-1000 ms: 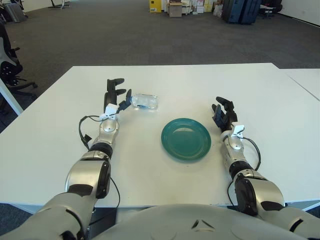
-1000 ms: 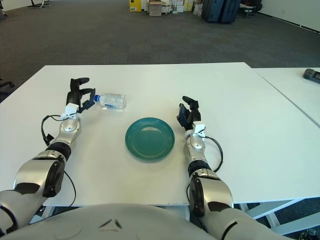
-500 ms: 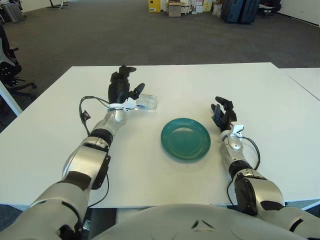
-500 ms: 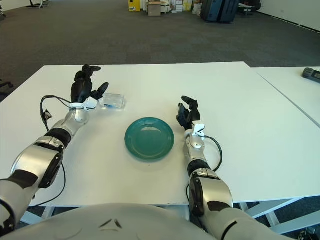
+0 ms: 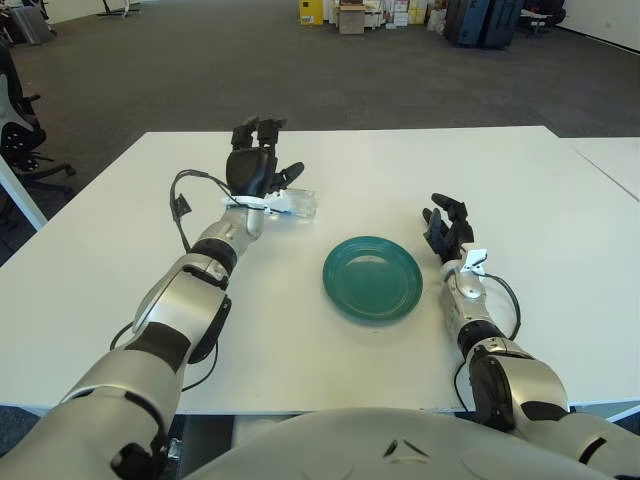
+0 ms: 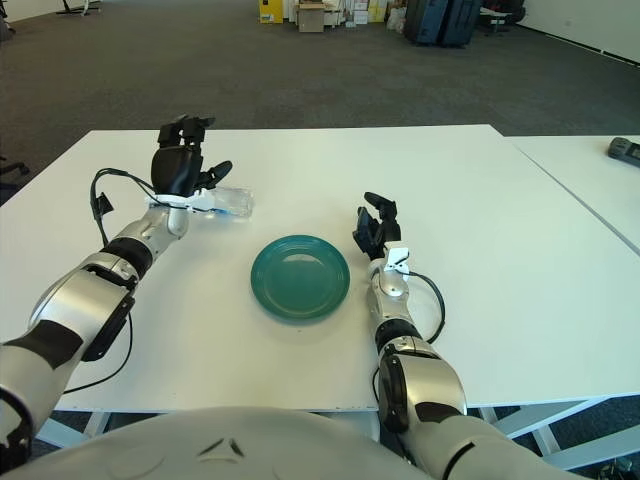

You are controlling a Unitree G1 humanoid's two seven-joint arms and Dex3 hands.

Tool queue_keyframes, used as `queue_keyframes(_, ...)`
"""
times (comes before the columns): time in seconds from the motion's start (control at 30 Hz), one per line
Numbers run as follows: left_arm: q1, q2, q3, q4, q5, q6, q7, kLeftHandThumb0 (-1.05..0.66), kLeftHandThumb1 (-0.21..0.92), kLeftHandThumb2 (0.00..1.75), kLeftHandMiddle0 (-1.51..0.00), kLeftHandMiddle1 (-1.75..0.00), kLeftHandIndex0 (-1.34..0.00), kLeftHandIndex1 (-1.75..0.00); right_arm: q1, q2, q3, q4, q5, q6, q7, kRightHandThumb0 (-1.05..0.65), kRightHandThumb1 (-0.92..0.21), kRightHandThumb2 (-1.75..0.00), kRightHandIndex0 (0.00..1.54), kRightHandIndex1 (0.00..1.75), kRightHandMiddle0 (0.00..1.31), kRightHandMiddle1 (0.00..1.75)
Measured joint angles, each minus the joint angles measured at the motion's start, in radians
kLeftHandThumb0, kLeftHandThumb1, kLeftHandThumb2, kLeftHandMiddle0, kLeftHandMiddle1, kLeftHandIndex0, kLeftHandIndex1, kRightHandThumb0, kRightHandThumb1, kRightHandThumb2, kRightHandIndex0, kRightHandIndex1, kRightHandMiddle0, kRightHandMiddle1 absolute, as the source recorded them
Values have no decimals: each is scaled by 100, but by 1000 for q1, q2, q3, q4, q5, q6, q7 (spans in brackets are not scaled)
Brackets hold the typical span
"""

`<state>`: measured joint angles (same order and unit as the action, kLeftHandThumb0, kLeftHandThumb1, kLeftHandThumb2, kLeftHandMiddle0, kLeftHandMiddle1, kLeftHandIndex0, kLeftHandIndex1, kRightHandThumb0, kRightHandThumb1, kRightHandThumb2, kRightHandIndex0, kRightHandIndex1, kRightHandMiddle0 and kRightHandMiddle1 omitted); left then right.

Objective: Put the bottle into the plate.

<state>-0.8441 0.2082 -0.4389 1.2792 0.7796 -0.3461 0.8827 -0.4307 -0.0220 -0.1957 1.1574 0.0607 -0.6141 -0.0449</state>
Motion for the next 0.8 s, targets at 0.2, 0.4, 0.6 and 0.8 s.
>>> queue_keyframes(0.2, -49, -33, -93, 38, 64, 97, -54, -105, 92, 93, 0, -1, 0, -21, -5, 1, 1, 2, 0, 6, 3, -67, -92, -76, 54, 17, 0, 107)
queue_keyframes(0.4, -82, -55, -158, 74, 94, 138, -254, -105, 92, 95, 0, 0, 0, -2, -7, 1, 2, 2, 0, 6, 8, -68, -92, -77, 46, 40, 0, 110)
queue_keyframes(0.6, -76, -69, -194, 102, 97, 161, -434, -105, 92, 96, 0, 0, 0, 0, -5, 1, 1, 2, 1, 4, 20, -67, -92, -77, 40, 56, 0, 109)
queue_keyframes(0.8, -50, -70, -192, 108, 82, 165, -564, -105, 92, 98, 0, 0, 0, 0, 0, 1, -3, 0, 3, -6, 32, -67, -92, -76, 40, 59, 0, 107)
